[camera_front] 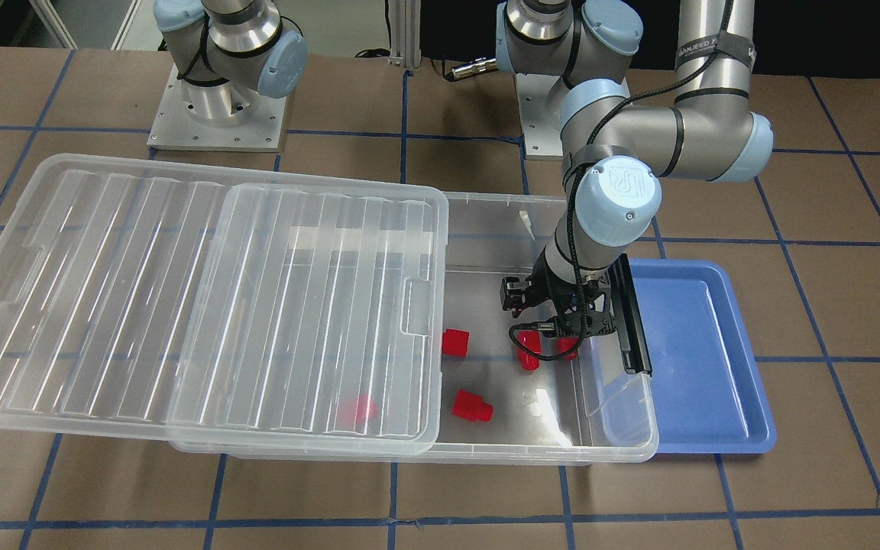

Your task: Place red block in blue tray from box

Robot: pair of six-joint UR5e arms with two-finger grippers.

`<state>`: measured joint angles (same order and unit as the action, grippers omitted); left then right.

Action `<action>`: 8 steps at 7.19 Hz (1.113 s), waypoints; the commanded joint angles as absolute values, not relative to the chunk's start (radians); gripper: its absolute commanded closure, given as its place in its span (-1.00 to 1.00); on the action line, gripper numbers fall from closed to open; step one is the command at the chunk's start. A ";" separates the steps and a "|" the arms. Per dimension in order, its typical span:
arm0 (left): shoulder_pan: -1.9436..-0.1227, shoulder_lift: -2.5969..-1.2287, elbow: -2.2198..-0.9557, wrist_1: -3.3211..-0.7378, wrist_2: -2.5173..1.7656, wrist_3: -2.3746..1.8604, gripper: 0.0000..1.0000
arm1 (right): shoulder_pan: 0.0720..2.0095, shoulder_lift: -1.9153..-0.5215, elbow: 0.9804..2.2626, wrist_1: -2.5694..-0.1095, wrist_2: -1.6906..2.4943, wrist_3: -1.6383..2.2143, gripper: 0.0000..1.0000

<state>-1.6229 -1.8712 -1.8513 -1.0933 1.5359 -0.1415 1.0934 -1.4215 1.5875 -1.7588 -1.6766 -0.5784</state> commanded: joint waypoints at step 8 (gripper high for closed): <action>-1.623 -1.970 -1.853 -1.014 1.537 -0.138 -0.34 | 1.535 -1.542 1.566 -1.671 -1.598 0.107 -1.00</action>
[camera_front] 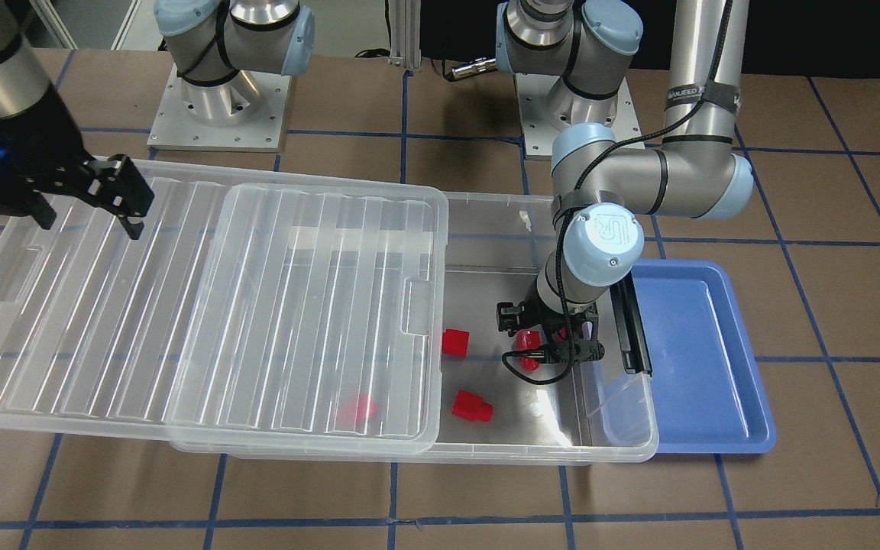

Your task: Place red block in blue tray from box

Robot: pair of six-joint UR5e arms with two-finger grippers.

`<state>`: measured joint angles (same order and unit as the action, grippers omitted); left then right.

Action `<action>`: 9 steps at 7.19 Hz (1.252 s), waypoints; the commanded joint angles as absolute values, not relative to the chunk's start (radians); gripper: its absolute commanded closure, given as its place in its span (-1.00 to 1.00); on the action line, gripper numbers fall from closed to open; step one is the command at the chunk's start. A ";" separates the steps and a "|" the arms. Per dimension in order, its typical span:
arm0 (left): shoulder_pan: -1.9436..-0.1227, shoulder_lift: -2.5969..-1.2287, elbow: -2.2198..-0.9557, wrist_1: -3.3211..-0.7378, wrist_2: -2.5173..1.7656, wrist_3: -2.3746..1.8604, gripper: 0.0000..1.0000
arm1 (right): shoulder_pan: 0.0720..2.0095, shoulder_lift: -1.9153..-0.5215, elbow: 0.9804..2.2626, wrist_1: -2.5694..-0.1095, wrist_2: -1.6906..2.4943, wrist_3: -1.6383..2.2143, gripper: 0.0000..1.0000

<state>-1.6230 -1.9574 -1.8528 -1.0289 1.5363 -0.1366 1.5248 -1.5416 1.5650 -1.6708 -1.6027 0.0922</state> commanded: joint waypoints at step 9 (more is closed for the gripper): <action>-1.634 -1.855 -1.720 -1.161 1.537 -0.213 1.00 | 1.537 -1.549 1.569 -1.664 -1.585 0.167 -1.00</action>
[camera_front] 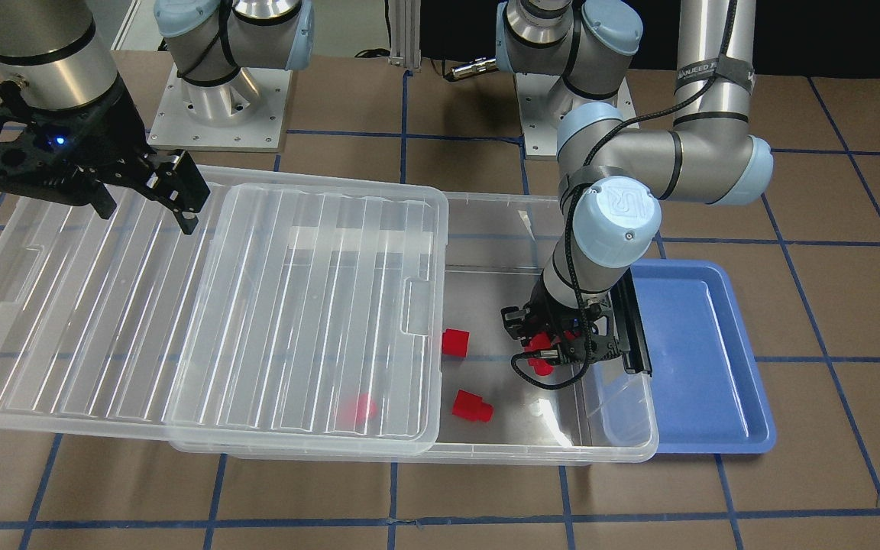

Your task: Place red block in blue tray from box

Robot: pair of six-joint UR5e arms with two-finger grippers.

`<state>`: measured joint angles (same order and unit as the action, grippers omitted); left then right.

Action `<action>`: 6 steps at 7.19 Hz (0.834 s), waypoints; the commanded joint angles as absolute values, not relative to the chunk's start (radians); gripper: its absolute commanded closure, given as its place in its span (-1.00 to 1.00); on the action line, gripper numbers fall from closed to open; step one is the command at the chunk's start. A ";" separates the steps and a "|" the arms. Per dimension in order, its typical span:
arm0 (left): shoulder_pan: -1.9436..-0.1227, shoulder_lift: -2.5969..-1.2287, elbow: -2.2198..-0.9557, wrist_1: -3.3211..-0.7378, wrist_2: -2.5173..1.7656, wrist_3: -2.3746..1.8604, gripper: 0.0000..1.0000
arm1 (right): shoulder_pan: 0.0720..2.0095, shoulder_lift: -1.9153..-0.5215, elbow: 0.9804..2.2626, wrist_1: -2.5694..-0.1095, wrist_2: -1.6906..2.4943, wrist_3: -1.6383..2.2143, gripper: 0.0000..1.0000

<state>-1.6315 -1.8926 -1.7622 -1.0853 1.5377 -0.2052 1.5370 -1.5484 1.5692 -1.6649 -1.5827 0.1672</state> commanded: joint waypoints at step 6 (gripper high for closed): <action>-1.430 -1.724 -1.515 -1.512 1.548 -0.126 1.00 | 1.537 -1.551 1.577 -1.663 -1.588 0.160 -1.00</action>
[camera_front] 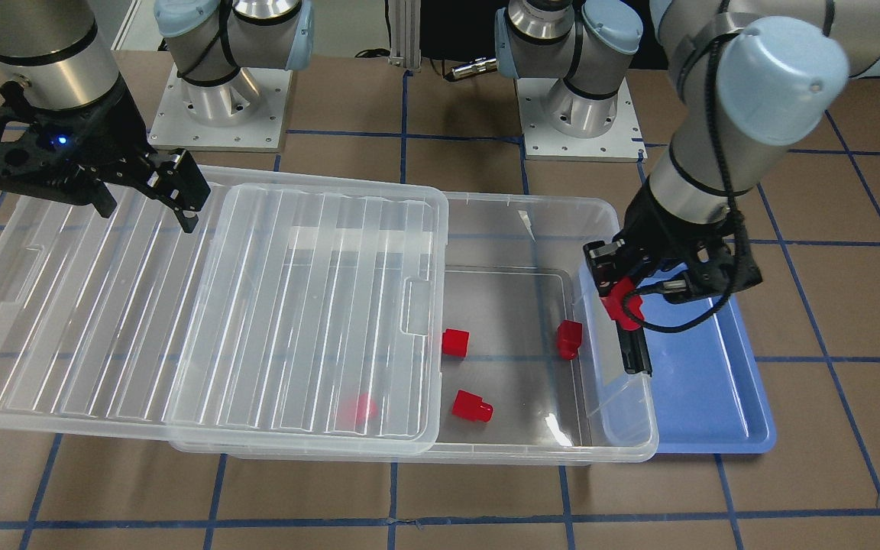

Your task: Place red block in blue tray from box

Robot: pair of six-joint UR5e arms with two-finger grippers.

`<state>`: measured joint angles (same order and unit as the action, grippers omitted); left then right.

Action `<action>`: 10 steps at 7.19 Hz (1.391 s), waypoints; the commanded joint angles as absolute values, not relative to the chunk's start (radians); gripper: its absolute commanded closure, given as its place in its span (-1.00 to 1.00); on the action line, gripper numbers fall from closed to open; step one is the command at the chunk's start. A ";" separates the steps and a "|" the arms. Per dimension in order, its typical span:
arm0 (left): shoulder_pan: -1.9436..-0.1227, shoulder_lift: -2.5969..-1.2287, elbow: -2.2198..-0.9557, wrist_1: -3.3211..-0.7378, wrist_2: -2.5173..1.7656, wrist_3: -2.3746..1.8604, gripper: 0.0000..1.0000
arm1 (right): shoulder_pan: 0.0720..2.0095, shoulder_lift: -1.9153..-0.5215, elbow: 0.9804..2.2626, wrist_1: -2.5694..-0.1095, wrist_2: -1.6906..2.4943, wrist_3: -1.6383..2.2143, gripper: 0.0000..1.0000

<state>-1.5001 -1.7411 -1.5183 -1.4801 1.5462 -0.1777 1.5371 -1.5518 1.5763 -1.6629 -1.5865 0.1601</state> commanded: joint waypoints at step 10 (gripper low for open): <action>-1.178 -1.911 -1.741 -1.301 1.545 0.331 1.00 | 1.536 -1.548 1.578 -1.663 -1.589 0.150 -1.00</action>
